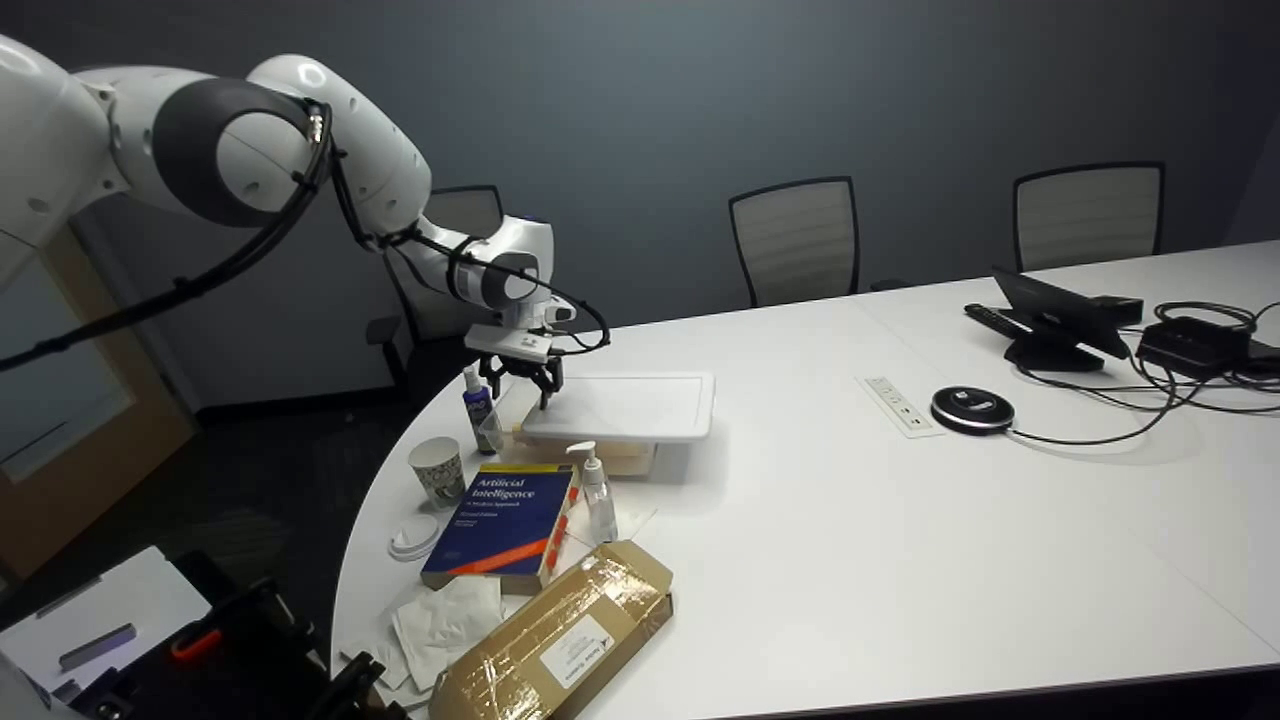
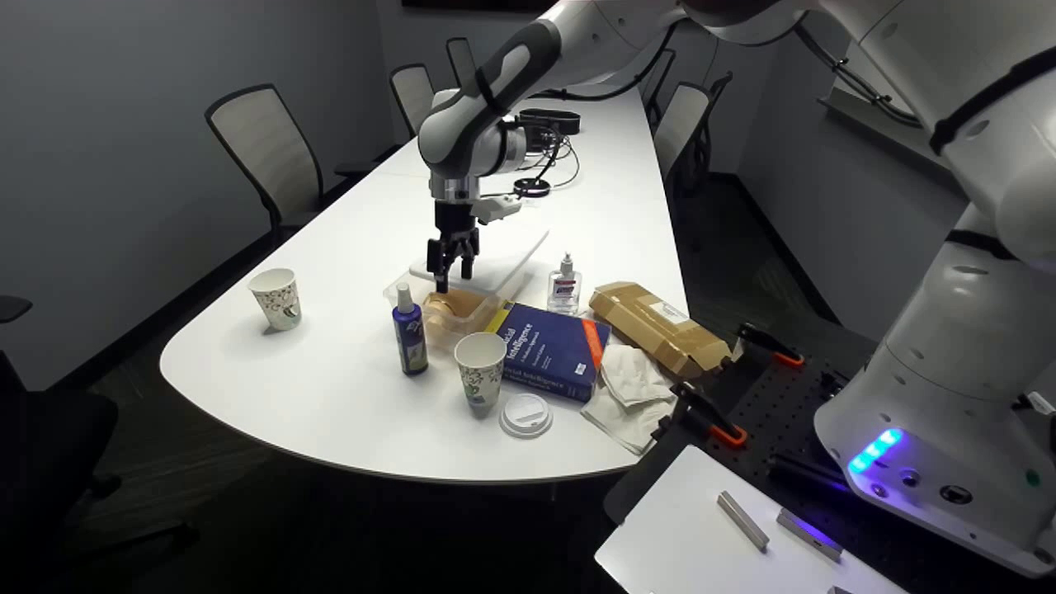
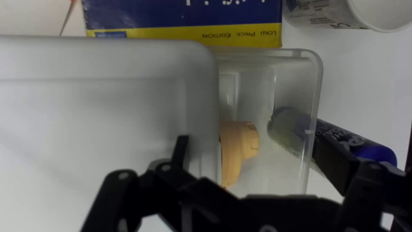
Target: Remove the bottle from the bowl, then close the lid
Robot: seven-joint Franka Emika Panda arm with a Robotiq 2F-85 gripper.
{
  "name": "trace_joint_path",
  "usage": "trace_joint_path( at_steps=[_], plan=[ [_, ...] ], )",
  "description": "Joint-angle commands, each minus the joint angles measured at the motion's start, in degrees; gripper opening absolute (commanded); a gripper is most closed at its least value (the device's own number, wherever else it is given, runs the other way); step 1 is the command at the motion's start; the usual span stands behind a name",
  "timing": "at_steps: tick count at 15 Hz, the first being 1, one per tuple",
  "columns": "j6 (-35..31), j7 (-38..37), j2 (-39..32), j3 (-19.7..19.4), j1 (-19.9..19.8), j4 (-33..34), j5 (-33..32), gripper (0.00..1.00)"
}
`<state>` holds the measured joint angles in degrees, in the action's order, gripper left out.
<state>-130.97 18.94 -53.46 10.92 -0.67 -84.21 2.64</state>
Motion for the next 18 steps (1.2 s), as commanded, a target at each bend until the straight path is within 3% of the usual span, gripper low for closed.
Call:
trace_joint_path(
  at_steps=[1, 18],
  plan=[
    [1.6, 1.7, -1.3, 2.0, -1.1, 1.3, 2.6, 1.00],
    [1.4, 1.5, -3.6, 5.7, -0.4, 1.4, 6.5, 1.00]
  ],
)
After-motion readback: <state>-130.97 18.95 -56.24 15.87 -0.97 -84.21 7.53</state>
